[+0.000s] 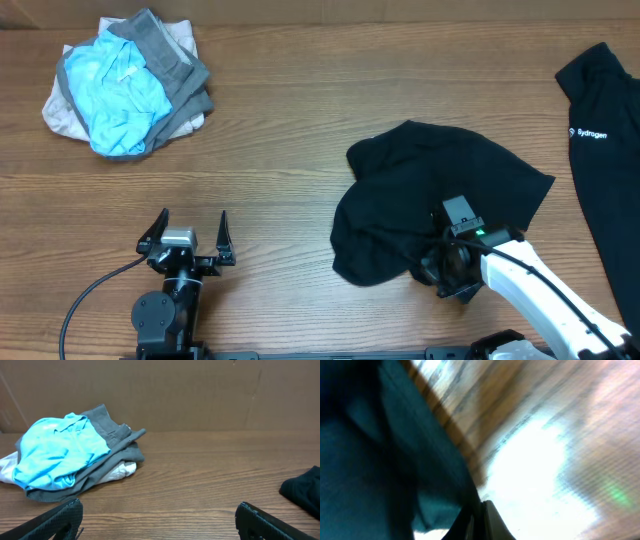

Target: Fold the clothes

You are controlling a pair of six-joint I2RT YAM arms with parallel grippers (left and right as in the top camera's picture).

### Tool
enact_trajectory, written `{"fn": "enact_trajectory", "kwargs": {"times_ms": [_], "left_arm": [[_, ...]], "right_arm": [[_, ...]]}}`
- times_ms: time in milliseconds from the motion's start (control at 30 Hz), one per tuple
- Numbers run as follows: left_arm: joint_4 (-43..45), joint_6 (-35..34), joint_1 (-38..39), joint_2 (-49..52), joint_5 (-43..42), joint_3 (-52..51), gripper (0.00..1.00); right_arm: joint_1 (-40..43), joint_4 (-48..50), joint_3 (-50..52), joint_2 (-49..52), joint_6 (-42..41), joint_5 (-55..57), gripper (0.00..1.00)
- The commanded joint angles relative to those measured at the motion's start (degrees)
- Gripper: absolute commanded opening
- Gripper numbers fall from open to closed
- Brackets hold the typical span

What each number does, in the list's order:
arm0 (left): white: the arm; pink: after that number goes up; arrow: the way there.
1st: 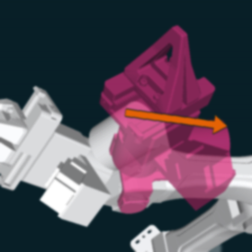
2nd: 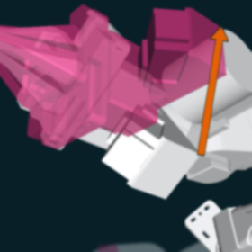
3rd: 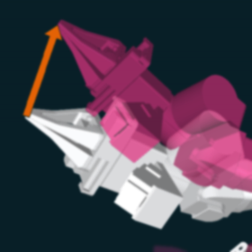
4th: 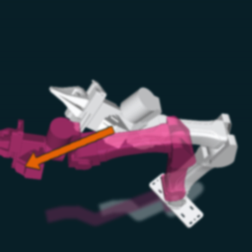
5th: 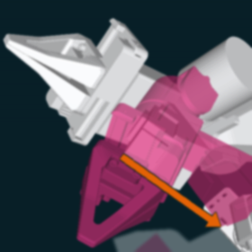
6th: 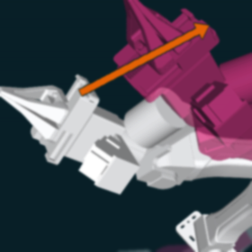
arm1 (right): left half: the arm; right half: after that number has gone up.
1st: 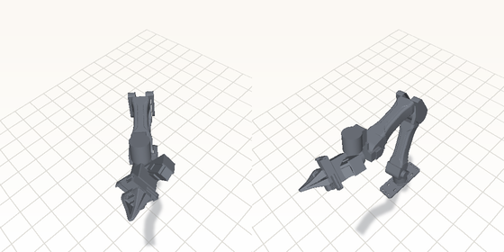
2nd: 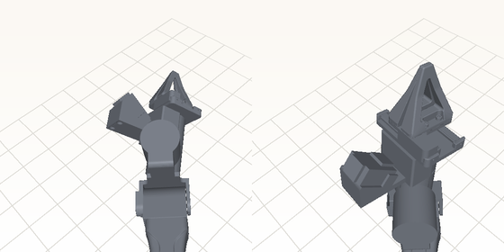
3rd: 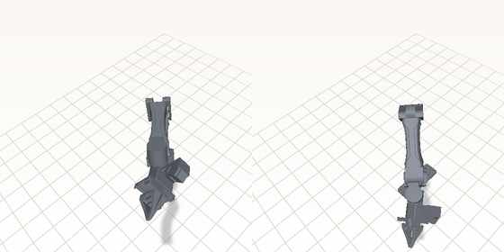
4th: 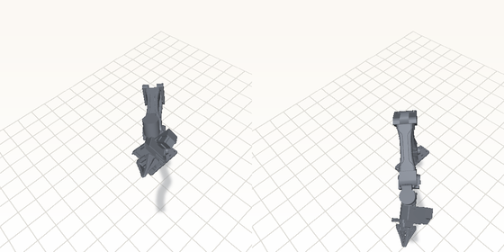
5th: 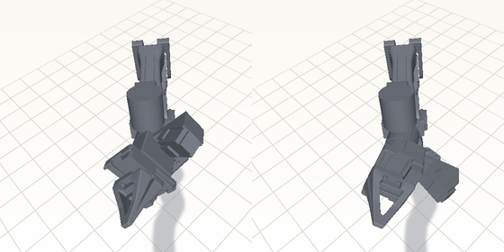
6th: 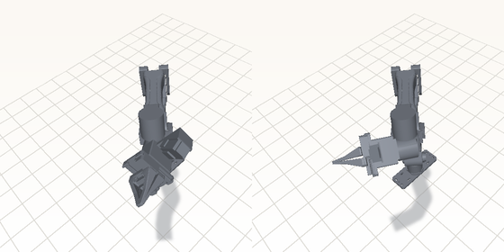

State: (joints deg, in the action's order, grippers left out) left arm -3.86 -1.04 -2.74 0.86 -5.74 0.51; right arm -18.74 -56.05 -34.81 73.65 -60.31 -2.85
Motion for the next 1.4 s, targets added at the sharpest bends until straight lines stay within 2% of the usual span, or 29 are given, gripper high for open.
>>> {"fn": "enact_trajectory", "kwargs": {"times_ms": [0,133,333,633,833,1000,1067,1100,1133,1233,1267,1367], "left_arm": [[0.0,1.3,-0.2,-0.6,0.2,-0.2,1.0],[0.0,1.3,-0.2,-0.6,0.2,-0.2,1.0],[0.0,1.3,-0.2,-0.6,0.2,-0.2,1.0],[0.0,1.3,-0.2,-0.6,0.2,-0.2,1.0],[0.0,1.3,-0.2,-0.6,0.2,-0.2,1.0],[0.0,0.2,-0.2,-0.6,-0.6,-0.2,1.0],[0.0,-5.7,-0.2,-0.6,-3.0,-0.2,1.0],[0.2,-11.1,-0.2,-0.6,-4.5,-0.2,1.0],[0.5,-19.5,-0.2,-0.6,-6.4,-0.2,1.0],[0.9,-36.3,-0.2,-0.6,-12.8,-0.2,1.0],[1.1,-39.3,-0.2,-0.6,-16.9,-0.2,1.0],[1.3,-38.6,-0.2,-0.6,-27.7,-0.2,1.0]], "right_arm": [[1.0,-4.0,-4.5,-4.5,-4.3,4.3,0.04],[3.8,-11.8,-10.2,-11.2,-4.2,7.9,0.04],[8.0,-22.8,-24.2,-20.5,-2.0,13.8,0.04],[8.9,-27.0,-48.7,-24.0,7.0,14.0,0.04],[8.9,-26.7,-57.9,-24.0,11.1,15.0,0.04],[8.9,-25.1,-61.8,-24.0,12.6,14.8,0.04],[8.9,-25.1,-63.1,-24.0,12.6,14.8,0.04],[8.9,-25.1,-63.5,-24.0,12.6,14.8,0.04],[8.9,-25.1,-63.8,-24.0,12.6,14.8,0.04],[8.9,-25.1,-63.9,-23.9,12.6,14.8,0.04],[8.9,-25.1,-63.9,-23.7,12.6,14.8,0.04],[8.9,-25.1,-63.9,-23.0,12.9,15.5,0.04]]}}
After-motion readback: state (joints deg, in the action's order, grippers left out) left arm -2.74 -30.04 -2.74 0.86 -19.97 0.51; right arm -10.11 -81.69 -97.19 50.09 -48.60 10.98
